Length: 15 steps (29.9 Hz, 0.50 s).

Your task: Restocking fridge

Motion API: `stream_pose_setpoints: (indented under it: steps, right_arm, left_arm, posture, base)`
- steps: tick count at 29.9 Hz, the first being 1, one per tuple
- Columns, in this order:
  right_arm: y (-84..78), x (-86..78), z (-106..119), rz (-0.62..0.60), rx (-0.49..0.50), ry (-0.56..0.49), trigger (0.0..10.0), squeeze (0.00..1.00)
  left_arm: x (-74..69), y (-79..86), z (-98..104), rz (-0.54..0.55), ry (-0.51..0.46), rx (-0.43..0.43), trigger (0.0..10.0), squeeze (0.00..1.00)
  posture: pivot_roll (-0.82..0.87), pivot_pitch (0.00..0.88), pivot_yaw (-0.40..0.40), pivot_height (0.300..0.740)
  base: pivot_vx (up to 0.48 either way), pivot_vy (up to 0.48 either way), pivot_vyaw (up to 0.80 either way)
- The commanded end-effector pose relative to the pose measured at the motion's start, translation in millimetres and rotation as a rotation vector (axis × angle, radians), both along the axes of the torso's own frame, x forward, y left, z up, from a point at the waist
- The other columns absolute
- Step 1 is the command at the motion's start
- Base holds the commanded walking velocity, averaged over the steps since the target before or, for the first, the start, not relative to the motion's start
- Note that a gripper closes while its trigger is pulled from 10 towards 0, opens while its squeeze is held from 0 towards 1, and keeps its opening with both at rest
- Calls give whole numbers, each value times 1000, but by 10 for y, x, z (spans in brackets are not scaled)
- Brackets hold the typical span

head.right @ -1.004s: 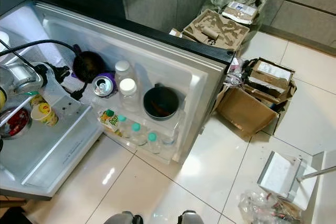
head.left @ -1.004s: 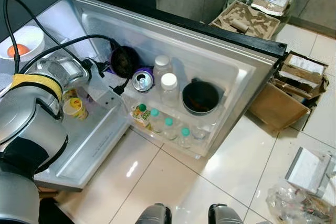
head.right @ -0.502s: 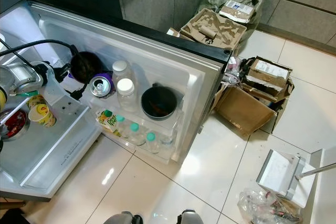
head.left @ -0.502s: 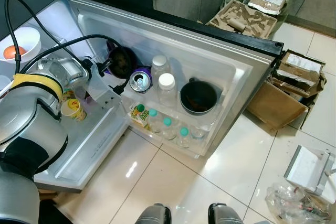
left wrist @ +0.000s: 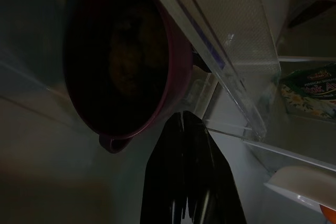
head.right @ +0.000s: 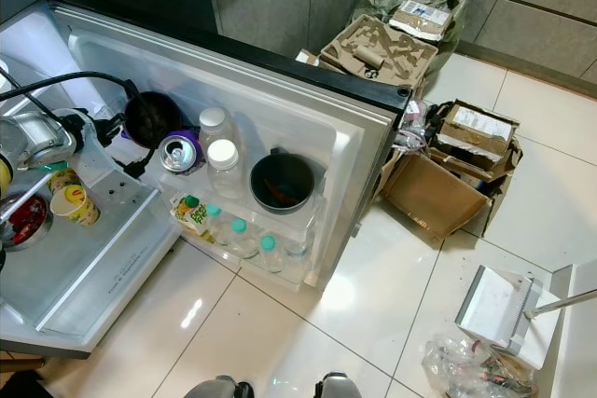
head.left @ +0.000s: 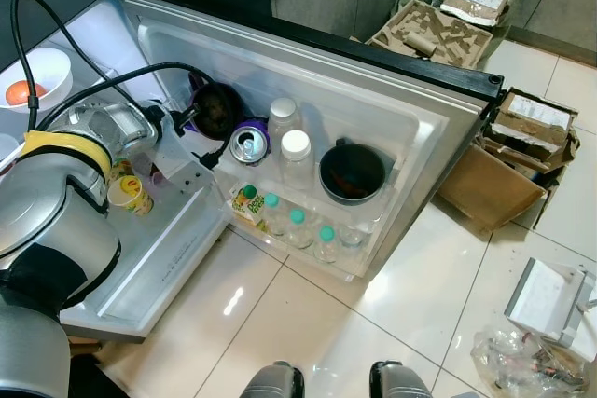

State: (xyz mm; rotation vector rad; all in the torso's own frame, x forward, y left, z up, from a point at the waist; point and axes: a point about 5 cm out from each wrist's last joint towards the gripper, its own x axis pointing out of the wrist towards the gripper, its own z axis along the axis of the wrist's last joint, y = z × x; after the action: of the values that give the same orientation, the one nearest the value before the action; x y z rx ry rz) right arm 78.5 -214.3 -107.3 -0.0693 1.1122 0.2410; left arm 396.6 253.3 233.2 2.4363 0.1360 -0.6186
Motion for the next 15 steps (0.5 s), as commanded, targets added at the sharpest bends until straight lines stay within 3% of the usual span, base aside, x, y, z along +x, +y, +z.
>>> stream_pose_setpoints:
  steps: [1, 2, 3, 15]
  right_arm:
    - [108, -194, -63, 6, 15, 73, 10000, 0]
    - [108, -194, -63, 6, 14, 73, 10000, 0]
    - [107, -194, -64, 7, 14, 74, 10000, 0]
    - [137, -275, -76, 8, 22, 85, 10000, 0]
  left_arm:
    - [-12, 12, -51, 16, 18, -12, 0, 0]
    - [-10, 18, -45, 27, 14, -22, 1647, 925]
    - [-12, 23, -51, 29, 13, -27, 10000, 1000]
    - [-13, -86, -160, -35, 25, -58, 10000, 1000]
  posture:
    - [20, 244, 75, 740]
    - [20, 244, 75, 740]
    - [20, 244, 75, 740]
    - [12, 270, 81, 740]
  base:
    - [0, 0, 0]
    - [0, 0, 0]
    - [0, 0, 0]
    - [0, 0, 0]
